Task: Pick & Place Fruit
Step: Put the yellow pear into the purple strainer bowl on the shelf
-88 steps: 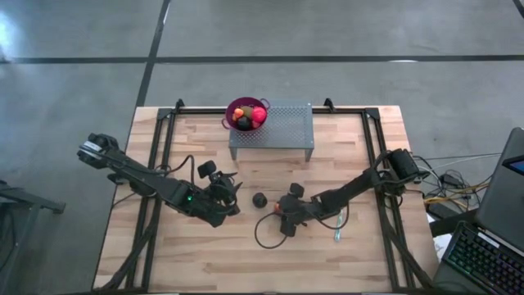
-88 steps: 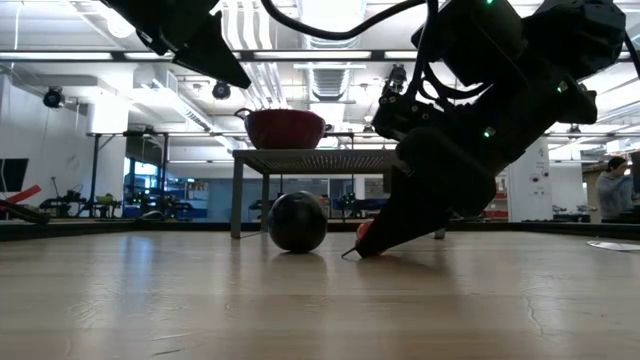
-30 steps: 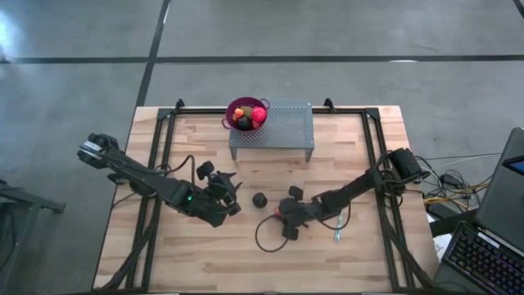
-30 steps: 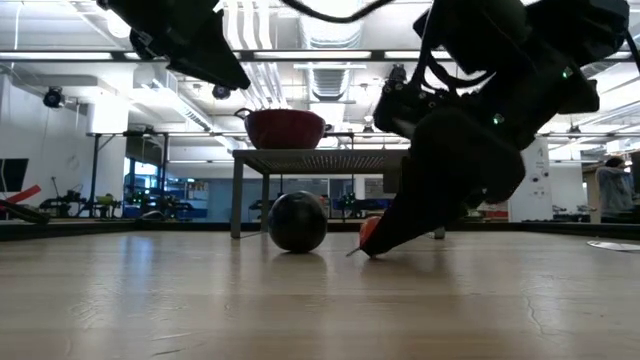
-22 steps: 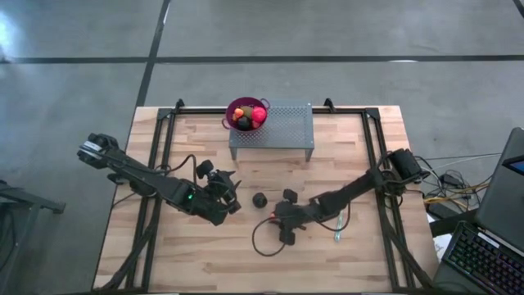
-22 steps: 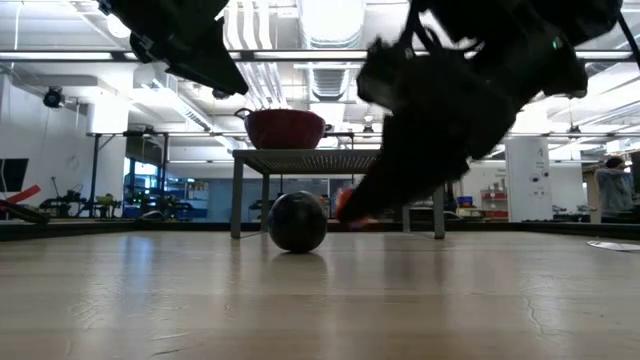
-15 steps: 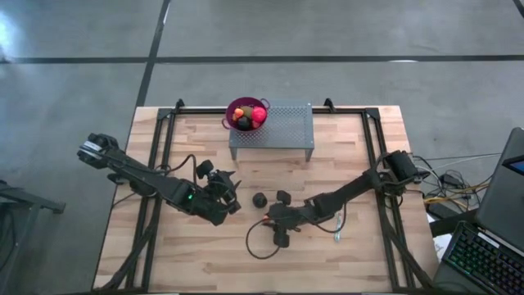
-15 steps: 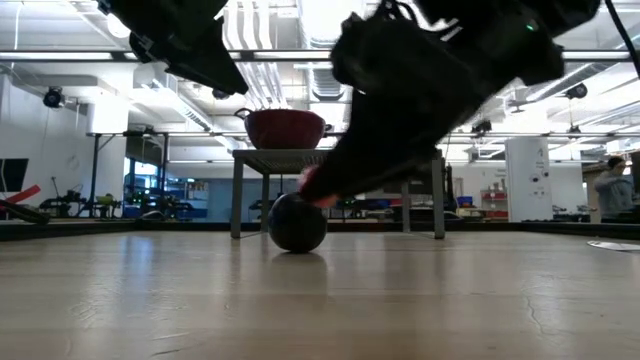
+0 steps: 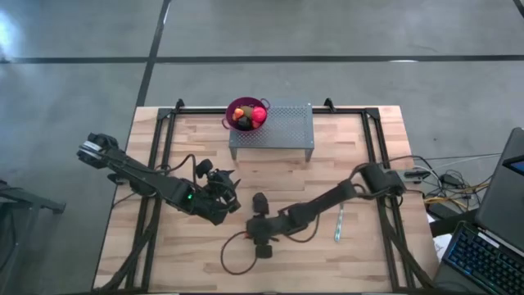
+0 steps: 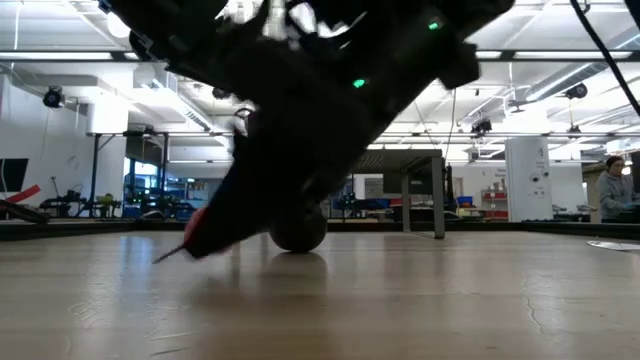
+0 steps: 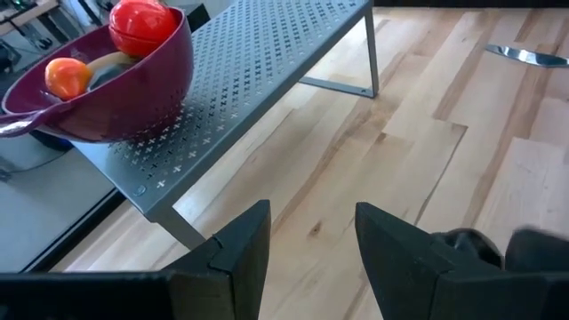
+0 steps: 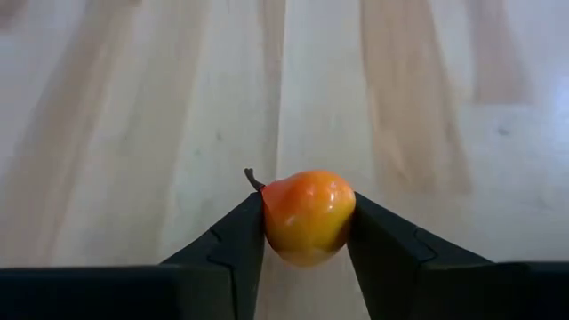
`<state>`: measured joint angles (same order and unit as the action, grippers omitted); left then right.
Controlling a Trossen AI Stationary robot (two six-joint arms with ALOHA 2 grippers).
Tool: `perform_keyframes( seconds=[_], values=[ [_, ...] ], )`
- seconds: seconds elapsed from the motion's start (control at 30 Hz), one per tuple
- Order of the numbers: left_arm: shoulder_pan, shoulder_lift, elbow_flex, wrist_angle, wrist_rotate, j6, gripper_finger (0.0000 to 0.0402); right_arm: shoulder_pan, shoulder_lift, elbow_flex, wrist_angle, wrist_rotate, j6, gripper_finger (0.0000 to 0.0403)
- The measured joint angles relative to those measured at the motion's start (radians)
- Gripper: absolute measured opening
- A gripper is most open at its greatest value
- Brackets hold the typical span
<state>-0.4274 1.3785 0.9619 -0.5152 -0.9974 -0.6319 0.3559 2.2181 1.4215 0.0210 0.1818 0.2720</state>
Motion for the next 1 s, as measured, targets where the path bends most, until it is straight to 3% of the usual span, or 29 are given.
perform_keyframes(
  seconds=[0.17, 0.37, 0.8, 1.0],
  values=[
    [0.0, 0.0, -0.001, -0.006, 0.0, 0.0, 0.0172, -0.001, 0.063, 0.091, -0.06, -0.001, -0.004, 0.0133],
    [0.0, 0.0, -0.001, -0.007, 0.002, -0.001, 0.0172, -0.001, 0.083, 0.119, -0.081, -0.005, 0.009, 0.0161],
    [-0.001, 0.0, -0.001, -0.008, 0.006, -0.005, 0.0172, -0.001, 0.03, 0.113, -0.163, 0.0, -0.01, 0.0216],
    [-0.001, 0.0, -0.001, -0.009, 0.013, -0.005, 0.0172, -0.001, -0.03, 0.113, -0.313, 0.001, -0.01, 0.0226]
  ],
)
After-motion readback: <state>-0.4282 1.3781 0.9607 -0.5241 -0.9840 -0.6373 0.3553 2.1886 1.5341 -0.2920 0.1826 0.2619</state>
